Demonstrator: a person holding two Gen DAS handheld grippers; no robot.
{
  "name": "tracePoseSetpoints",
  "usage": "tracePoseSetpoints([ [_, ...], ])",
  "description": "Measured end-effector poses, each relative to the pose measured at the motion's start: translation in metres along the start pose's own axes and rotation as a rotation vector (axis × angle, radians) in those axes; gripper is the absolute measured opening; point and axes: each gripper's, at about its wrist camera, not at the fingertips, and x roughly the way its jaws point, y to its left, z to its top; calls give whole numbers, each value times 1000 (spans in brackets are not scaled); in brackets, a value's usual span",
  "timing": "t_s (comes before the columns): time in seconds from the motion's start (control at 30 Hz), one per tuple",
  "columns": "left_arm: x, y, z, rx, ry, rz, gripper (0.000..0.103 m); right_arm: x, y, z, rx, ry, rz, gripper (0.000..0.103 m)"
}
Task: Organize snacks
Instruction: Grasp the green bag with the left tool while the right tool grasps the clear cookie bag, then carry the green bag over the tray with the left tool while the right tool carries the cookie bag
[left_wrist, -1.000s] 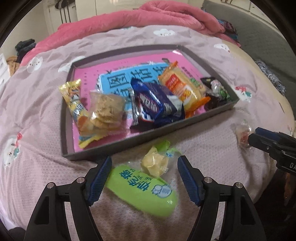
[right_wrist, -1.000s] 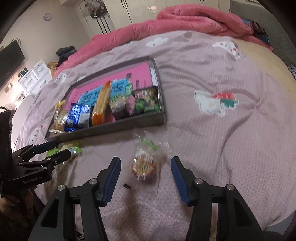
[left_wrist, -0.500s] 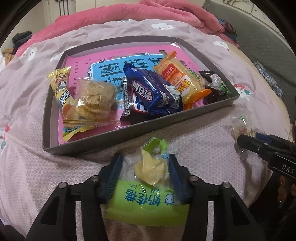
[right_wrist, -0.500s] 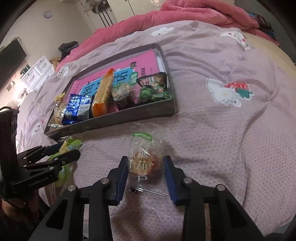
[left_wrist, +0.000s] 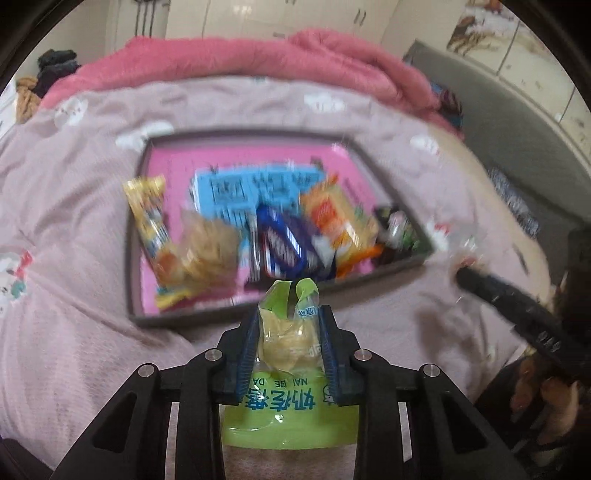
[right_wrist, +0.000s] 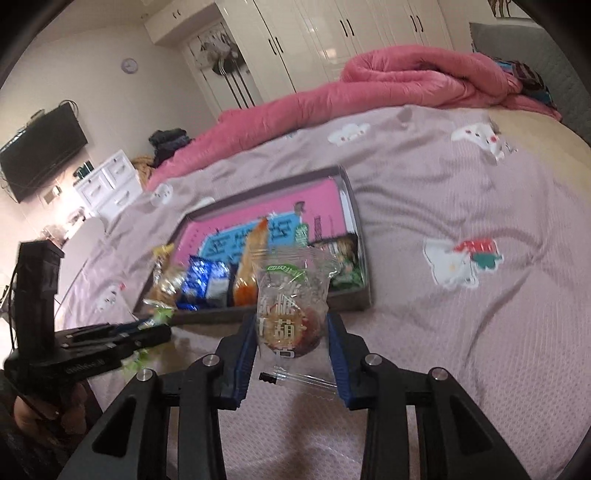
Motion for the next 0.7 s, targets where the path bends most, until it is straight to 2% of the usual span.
tracePoseSetpoints([
  [0.17,-21,11,21,-42,-89,10,32,1,1,7,-4,-23,11,37],
  [0.3,-25,17,31,-34,-137,77,32,6,2,15,-11,-35,18,37],
  [0.7,-5,28,49,-41,-146,126,32,23,1,35,-13,-55,23,37],
])
